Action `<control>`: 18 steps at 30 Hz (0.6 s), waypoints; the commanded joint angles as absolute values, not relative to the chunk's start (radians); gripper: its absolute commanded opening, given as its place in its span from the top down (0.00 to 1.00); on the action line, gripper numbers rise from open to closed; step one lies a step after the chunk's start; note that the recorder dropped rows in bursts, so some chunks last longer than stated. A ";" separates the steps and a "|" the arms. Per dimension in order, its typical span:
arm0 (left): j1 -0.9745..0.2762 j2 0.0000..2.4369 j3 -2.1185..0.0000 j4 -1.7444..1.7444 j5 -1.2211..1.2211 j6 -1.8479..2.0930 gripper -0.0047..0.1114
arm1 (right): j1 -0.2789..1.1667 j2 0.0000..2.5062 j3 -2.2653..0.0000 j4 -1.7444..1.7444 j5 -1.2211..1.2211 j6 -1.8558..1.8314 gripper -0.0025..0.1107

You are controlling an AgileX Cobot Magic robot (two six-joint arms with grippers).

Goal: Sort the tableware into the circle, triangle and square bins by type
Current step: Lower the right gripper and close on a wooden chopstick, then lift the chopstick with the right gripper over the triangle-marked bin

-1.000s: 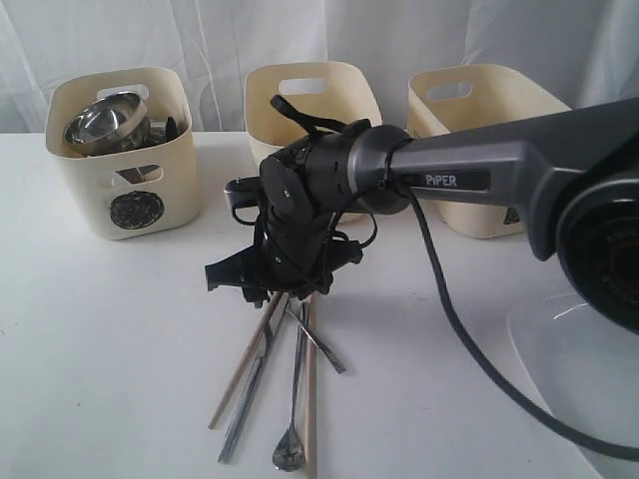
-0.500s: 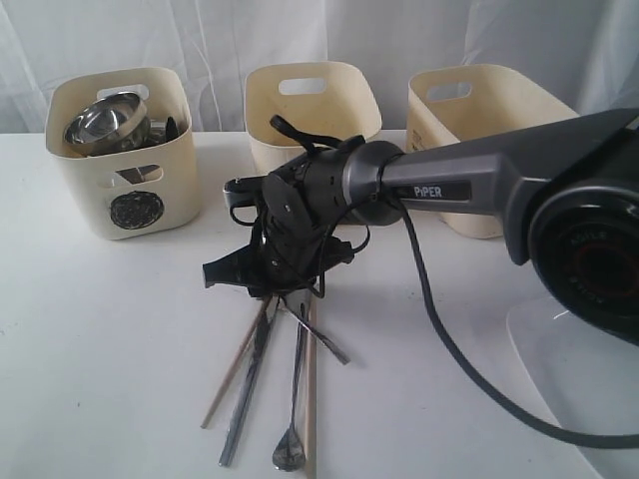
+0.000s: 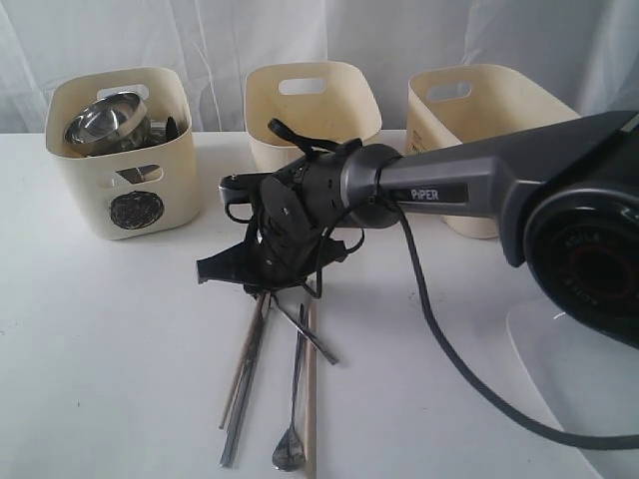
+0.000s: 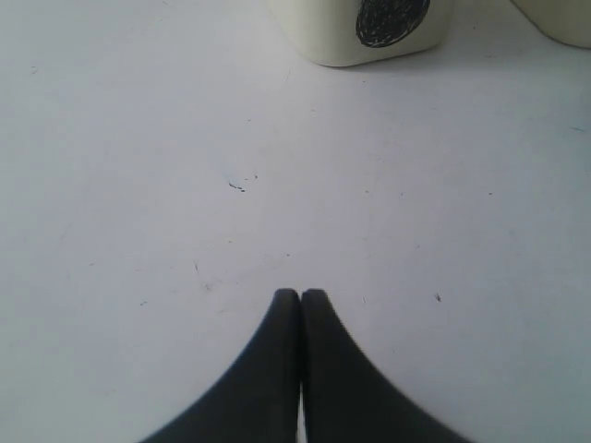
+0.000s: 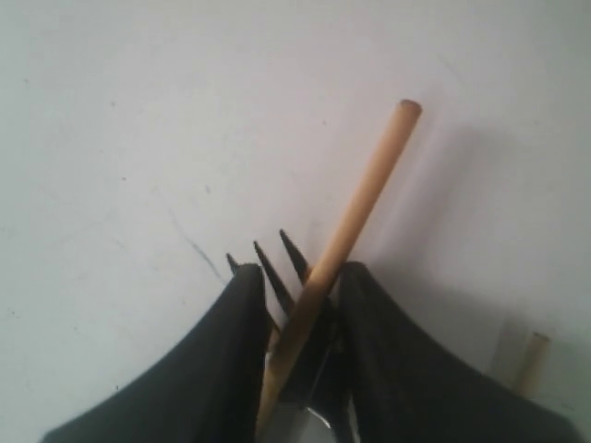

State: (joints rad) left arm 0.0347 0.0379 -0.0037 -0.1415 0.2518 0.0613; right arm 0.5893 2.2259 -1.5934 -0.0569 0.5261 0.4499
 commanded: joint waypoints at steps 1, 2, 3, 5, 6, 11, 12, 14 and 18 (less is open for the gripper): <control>0.038 0.039 0.000 -0.156 0.254 0.061 0.96 | 0.585 2.224 -1.598 -0.062 0.490 0.450 0.78; 0.038 0.039 0.000 -0.156 0.254 0.061 0.96 | 0.585 2.224 -1.598 -0.062 0.490 0.450 0.80; 0.038 0.039 0.000 -0.156 0.254 0.061 0.96 | 0.585 2.224 -1.598 -0.062 0.492 0.450 0.83; 0.038 0.039 0.000 -0.156 0.254 0.061 0.96 | 0.585 2.224 -1.598 -0.062 0.494 0.450 0.88; 0.038 0.039 0.000 -0.156 0.254 0.061 0.96 | 0.585 2.224 -1.598 -0.062 0.494 0.450 0.90; 0.038 0.039 0.000 -0.156 0.254 0.061 0.96 | 0.583 2.224 -1.598 -0.062 0.488 0.450 0.97; 0.038 0.039 0.000 -0.156 0.254 0.061 0.96 | 0.581 2.224 -1.598 -0.062 0.488 0.450 0.98; 0.038 0.039 0.000 -0.156 0.254 0.061 0.96 | 0.578 2.224 -1.598 -0.062 0.490 0.450 0.98; 0.038 0.039 0.000 -0.156 0.254 0.061 0.96 | 0.576 2.207 -1.598 -0.060 0.498 0.450 0.98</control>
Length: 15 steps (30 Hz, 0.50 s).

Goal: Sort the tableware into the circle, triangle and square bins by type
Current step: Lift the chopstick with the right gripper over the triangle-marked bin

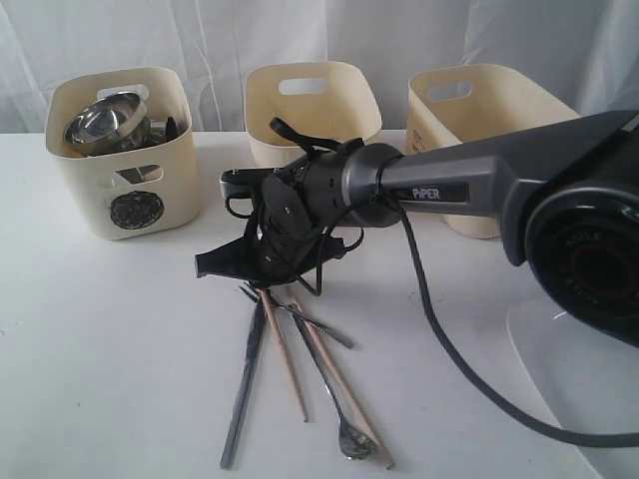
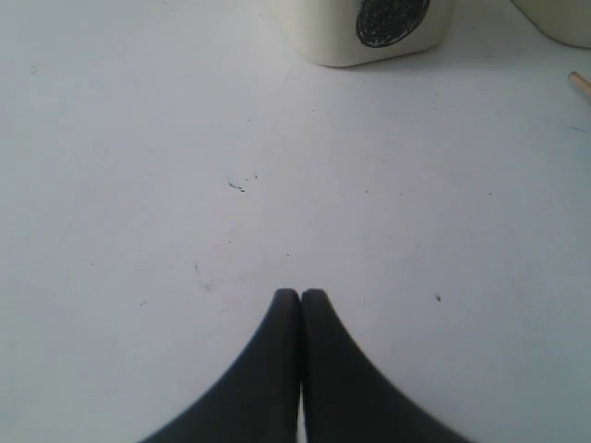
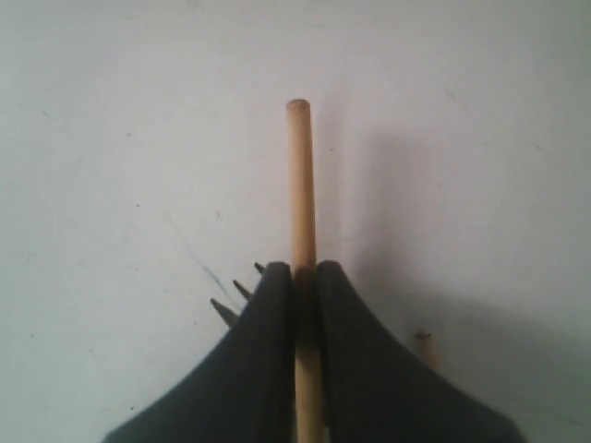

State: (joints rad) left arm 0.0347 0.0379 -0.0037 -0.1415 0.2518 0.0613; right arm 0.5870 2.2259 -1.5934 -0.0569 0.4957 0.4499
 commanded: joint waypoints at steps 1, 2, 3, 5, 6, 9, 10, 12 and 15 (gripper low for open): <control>0.038 0.039 0.000 -0.156 0.254 0.061 0.96 | 0.576 2.200 -1.598 -0.060 0.498 0.450 0.98; 0.038 0.039 0.000 -0.156 0.254 0.061 0.96 | 0.576 2.189 -1.598 -0.060 0.498 0.450 0.98; 0.038 0.039 0.000 -0.156 0.254 0.061 0.96 | 0.576 2.176 -1.598 -0.060 0.498 0.450 0.98; 0.038 0.039 0.000 -0.156 0.254 0.061 0.96 | 0.576 2.152 -1.598 -0.060 0.496 0.450 0.98; 0.038 0.039 0.000 -0.156 0.254 0.061 0.96 | 0.576 2.134 -1.598 -0.060 0.496 0.450 0.98; 0.038 0.039 0.000 -0.156 0.254 0.061 0.96 | 0.576 2.091 -1.598 -0.021 0.519 0.428 0.98; 0.038 0.039 0.000 -0.156 0.254 0.061 0.96 | 0.576 2.078 -1.598 0.009 0.527 0.397 0.98; 0.038 0.039 0.000 -0.156 0.254 0.061 0.96 | 0.576 2.042 -1.598 0.100 0.551 0.290 0.98; 0.038 0.039 0.000 -0.156 0.254 0.061 0.96 | 0.576 1.979 -1.598 0.263 0.565 0.135 0.98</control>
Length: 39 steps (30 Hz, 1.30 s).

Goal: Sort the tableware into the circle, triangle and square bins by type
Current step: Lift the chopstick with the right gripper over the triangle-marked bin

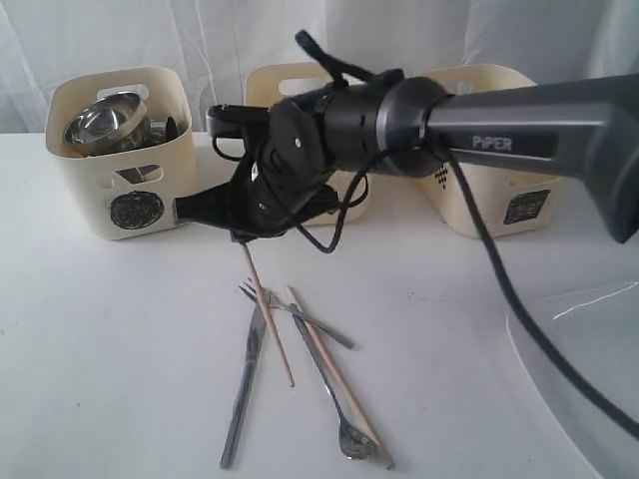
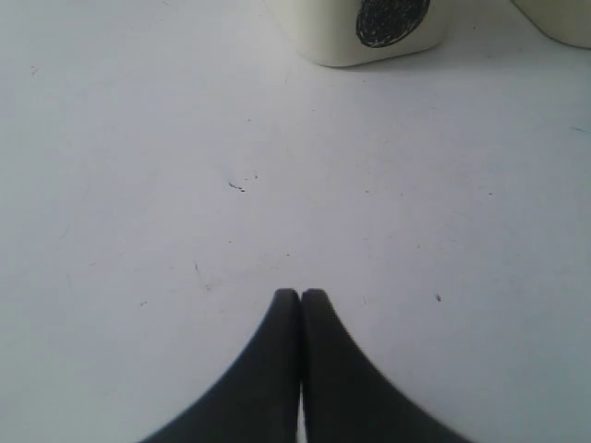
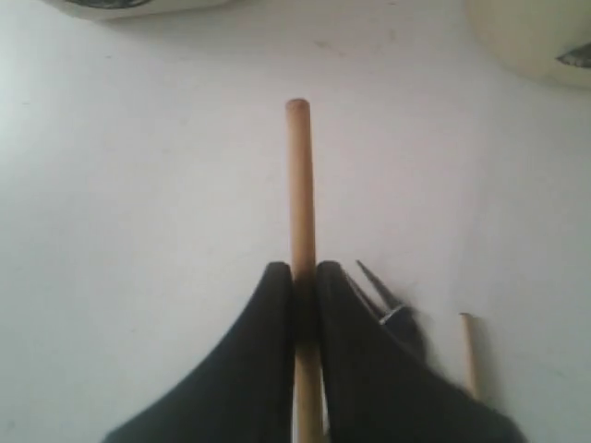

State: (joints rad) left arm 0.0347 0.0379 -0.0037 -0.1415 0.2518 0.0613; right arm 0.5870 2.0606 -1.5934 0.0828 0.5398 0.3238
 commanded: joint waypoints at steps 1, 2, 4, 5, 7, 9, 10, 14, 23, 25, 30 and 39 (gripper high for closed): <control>0.038 0.039 0.000 -0.156 0.254 0.061 0.96 | 0.572 1.935 -1.598 0.344 0.549 0.062 0.98; 0.038 0.039 0.000 -0.156 0.254 0.061 0.96 | 0.568 1.909 -1.598 0.389 0.537 0.039 0.98; 0.038 0.039 0.000 -0.156 0.254 0.061 0.96 | 0.558 1.839 -1.598 0.478 0.498 0.000 0.98; 0.038 0.039 0.000 -0.156 0.254 0.061 0.96 | 0.555 1.806 -1.598 0.489 0.482 -0.014 0.98; 0.038 0.039 0.000 -0.156 0.254 0.061 0.96 | 0.515 1.739 -1.598 0.484 0.472 -0.034 0.98; 0.038 0.039 0.000 -0.156 0.254 0.061 0.96 | 0.457 1.697 -1.595 0.486 0.458 -0.071 0.98; 0.038 0.039 0.000 -0.156 0.254 0.061 0.96 | 0.417 1.673 -1.595 0.497 0.449 -0.079 0.98; 0.038 0.039 0.000 -0.156 0.254 0.061 0.96 | 0.302 1.610 -1.593 0.503 0.490 -0.147 0.98; 0.038 0.039 0.000 -0.156 0.254 0.061 0.96 | 0.081 1.712 -1.510 1.069 0.412 -0.968 0.98; 0.038 0.039 0.000 -0.156 0.254 0.061 0.96 | 0.081 1.741 -1.510 1.214 0.371 -1.102 0.98; 0.038 0.039 0.000 -0.156 0.254 0.061 0.96 | 0.081 1.852 -1.519 1.744 0.381 -1.531 0.98; 0.038 0.039 0.000 -0.156 0.254 0.061 0.96 | 0.081 2.066 -1.738 1.744 0.424 -1.666 0.98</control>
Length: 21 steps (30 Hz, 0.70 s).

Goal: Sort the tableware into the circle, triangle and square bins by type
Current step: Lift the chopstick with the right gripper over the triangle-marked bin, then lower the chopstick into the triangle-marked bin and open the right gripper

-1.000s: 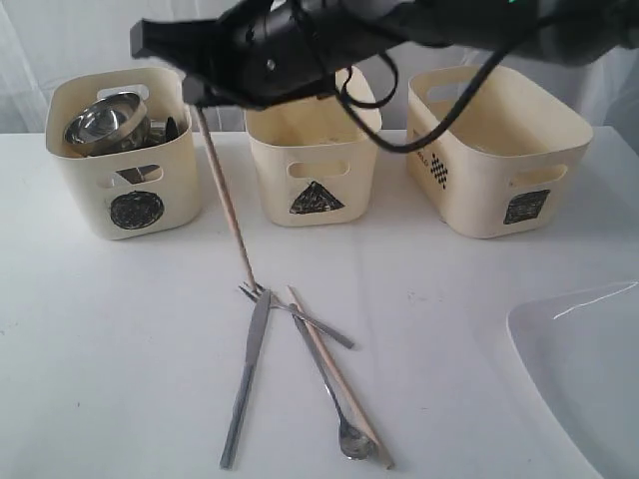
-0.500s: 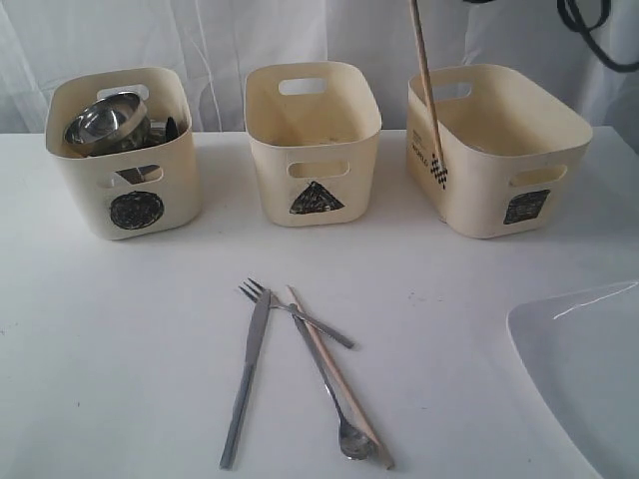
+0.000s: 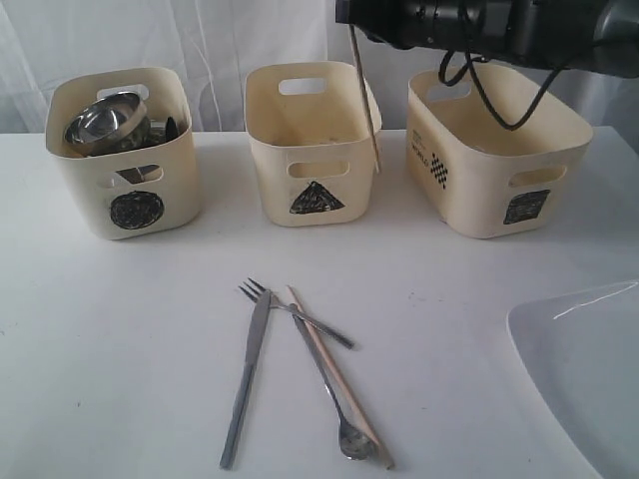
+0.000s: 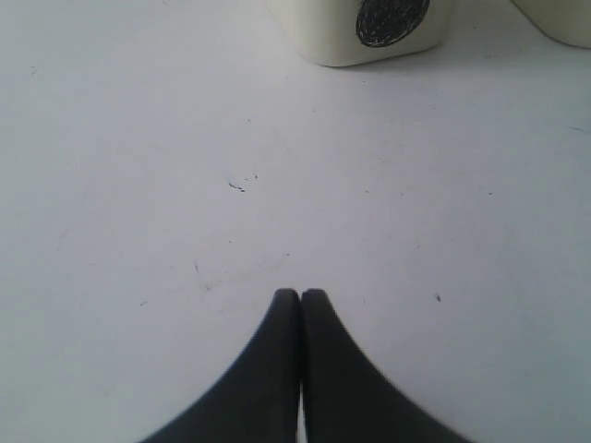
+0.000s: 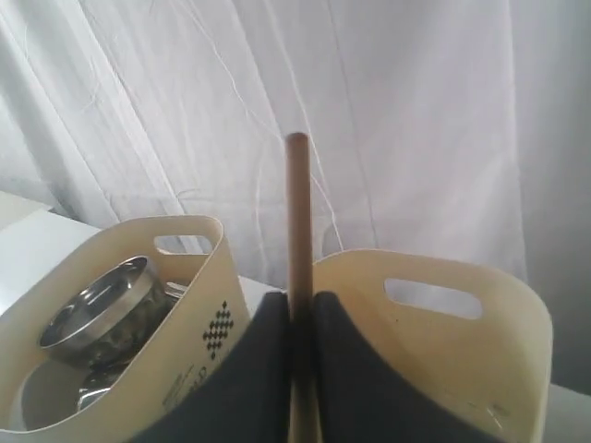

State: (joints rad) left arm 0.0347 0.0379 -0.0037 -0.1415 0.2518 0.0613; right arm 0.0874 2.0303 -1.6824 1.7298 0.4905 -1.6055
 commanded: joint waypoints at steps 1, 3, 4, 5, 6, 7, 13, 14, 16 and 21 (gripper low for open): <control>0.038 0.039 0.000 -0.156 0.254 0.061 0.96 | 0.081 2.075 -1.759 1.744 0.422 -1.682 0.98; 0.038 0.039 0.000 -0.156 0.254 0.061 0.96 | 0.081 2.102 -1.810 1.744 0.456 -1.727 0.98; 0.038 0.039 0.000 -0.156 0.254 0.061 0.96 | 0.081 2.111 -1.832 1.744 0.471 -1.743 0.98; 0.038 0.039 0.000 -0.156 0.254 0.061 0.96 | 0.081 2.120 -1.859 1.744 0.482 -1.762 0.98; 0.038 0.039 0.000 -0.156 0.254 0.061 0.96 | 0.081 2.127 -1.886 1.744 0.489 -1.774 0.98; 0.038 0.039 0.000 -0.156 0.254 0.061 0.96 | 0.081 2.135 -1.914 1.744 0.489 -1.778 0.98; 0.038 0.039 0.000 -0.156 0.254 0.061 0.96 | 0.081 2.184 -2.055 1.744 0.475 -1.778 0.98; 0.038 0.039 0.000 -0.156 0.254 0.061 0.96 | 0.083 2.194 -2.068 1.744 0.478 -1.778 0.98; 0.038 0.039 0.000 -0.156 0.254 0.061 0.96 | 0.087 2.221 -2.086 1.744 0.474 -1.778 0.98; 0.038 0.039 0.000 -0.156 0.254 0.061 0.96 | 0.089 2.279 -2.098 1.744 0.479 -1.776 0.98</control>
State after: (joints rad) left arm 0.0347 0.0379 -0.0037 -0.1415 0.2518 0.0613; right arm 0.0893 2.2479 -2.0927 1.7433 0.4737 -1.7646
